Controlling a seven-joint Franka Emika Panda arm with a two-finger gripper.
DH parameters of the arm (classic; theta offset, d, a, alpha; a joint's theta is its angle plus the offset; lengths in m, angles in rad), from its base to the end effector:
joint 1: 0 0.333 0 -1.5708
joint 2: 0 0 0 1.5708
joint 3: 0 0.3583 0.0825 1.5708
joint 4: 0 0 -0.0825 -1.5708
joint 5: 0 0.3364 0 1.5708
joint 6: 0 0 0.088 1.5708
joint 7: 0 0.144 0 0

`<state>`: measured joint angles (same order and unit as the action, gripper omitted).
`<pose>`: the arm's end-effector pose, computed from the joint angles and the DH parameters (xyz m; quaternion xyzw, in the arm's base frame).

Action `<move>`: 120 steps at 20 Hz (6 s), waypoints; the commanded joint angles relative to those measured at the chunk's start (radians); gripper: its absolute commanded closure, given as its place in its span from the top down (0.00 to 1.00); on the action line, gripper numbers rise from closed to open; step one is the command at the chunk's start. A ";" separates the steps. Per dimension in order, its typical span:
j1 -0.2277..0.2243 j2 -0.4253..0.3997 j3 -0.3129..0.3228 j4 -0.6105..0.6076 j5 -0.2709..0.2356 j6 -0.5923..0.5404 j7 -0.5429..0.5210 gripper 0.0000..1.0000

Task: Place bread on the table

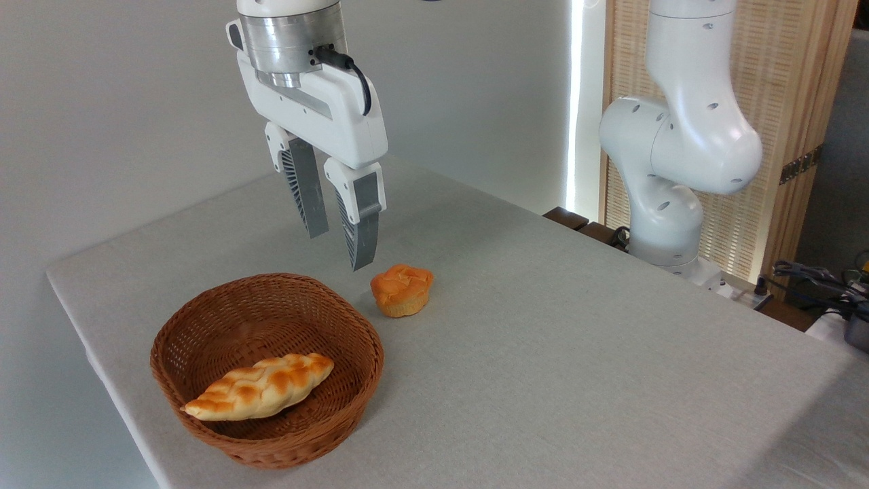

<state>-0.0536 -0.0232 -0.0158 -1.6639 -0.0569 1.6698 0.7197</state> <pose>0.5059 -0.0429 0.6108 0.9236 -0.3820 0.0228 0.0220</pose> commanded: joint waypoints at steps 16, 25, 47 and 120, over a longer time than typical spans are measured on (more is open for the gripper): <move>-0.028 0.066 -0.013 0.004 0.000 0.152 -0.040 1.00; -0.028 0.153 -0.046 -0.062 0.002 0.427 -0.270 1.00; -0.025 0.216 -0.134 -0.217 0.367 0.620 -0.229 1.00; -0.077 -0.175 0.114 -0.547 0.052 0.150 0.302 1.00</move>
<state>-0.1262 -0.2023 0.0895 -2.2416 -0.0160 1.8254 1.0308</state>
